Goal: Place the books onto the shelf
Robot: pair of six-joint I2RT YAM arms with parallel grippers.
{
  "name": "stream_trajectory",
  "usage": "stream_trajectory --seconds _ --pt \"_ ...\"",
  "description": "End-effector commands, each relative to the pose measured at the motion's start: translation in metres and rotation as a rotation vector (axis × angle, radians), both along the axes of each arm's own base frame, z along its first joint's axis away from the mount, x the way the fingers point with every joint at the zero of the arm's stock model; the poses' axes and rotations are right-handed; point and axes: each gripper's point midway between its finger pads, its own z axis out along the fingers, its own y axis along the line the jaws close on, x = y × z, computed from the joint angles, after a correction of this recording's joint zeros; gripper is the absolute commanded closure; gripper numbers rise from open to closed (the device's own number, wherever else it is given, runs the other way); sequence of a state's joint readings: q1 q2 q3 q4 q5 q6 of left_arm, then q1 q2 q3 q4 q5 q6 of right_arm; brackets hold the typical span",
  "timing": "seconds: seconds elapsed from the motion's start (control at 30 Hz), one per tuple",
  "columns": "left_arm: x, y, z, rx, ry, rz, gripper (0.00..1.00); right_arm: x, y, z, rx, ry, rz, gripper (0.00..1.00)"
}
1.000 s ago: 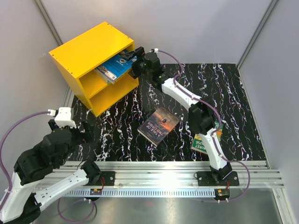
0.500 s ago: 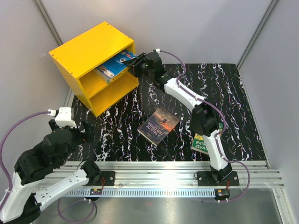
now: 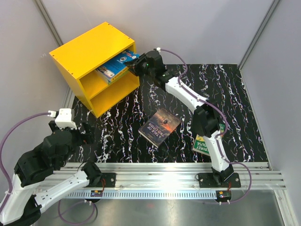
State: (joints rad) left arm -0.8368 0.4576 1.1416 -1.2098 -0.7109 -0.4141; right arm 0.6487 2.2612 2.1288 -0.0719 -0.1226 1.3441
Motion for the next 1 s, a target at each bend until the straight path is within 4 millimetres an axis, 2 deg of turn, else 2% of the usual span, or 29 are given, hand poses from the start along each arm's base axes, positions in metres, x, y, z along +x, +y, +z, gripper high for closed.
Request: stream_trajectory --seconds 0.0,0.07,0.1,0.13,0.3,0.43,0.5,0.53,0.6,0.63,0.7,0.73,0.8,0.87,0.97 --pt "0.003 -0.002 0.007 -0.020 -0.035 -0.005 0.01 -0.001 0.001 0.079 0.107 -0.135 -0.003 0.93" --pt "0.003 -0.001 0.007 -0.017 -0.034 -0.003 0.01 0.004 0.004 0.073 0.099 -0.129 -0.009 0.92" --pt "0.002 -0.001 0.007 -0.021 -0.037 -0.004 0.01 0.005 0.004 0.083 0.109 -0.144 -0.011 0.92" --pt "0.002 -0.001 0.008 -0.021 -0.039 -0.003 0.01 0.007 0.006 0.074 0.098 -0.130 -0.012 0.92" --pt "0.002 0.000 0.008 -0.025 -0.042 -0.005 0.01 0.013 0.004 0.070 0.091 -0.122 -0.041 0.96" --pt "0.002 -0.001 0.008 -0.024 -0.040 -0.008 0.01 0.019 0.006 0.055 0.074 -0.100 -0.058 0.99" --pt "0.002 -0.001 0.008 -0.026 -0.043 -0.008 0.01 0.021 0.008 0.056 0.067 -0.099 -0.067 1.00" --pt "0.002 -0.001 0.007 -0.025 -0.040 -0.007 0.01 0.022 0.012 0.049 0.059 -0.094 -0.064 1.00" --pt "0.001 -0.001 0.008 -0.029 -0.043 -0.009 0.01 0.022 0.013 0.049 0.049 -0.091 -0.069 1.00" --pt "0.001 -0.001 0.008 -0.030 -0.044 -0.009 0.01 0.023 0.015 0.046 0.045 -0.091 -0.068 0.97" --pt "0.000 0.000 0.009 -0.034 -0.048 -0.007 0.01 0.023 0.016 0.041 0.035 -0.084 -0.074 0.80" --pt "0.000 0.000 0.009 -0.037 -0.050 -0.007 0.01 0.022 0.016 0.045 0.034 -0.096 -0.071 0.50" --pt "0.000 0.001 0.009 -0.038 -0.051 -0.007 0.01 0.020 0.016 0.042 0.016 -0.095 -0.070 0.23" --pt "0.000 0.001 0.009 -0.037 -0.050 -0.007 0.01 0.018 0.015 0.043 0.000 -0.102 -0.066 0.06" --pt "0.001 0.000 0.008 -0.033 -0.047 -0.007 0.01 0.013 0.009 0.043 -0.048 -0.103 -0.066 0.00"
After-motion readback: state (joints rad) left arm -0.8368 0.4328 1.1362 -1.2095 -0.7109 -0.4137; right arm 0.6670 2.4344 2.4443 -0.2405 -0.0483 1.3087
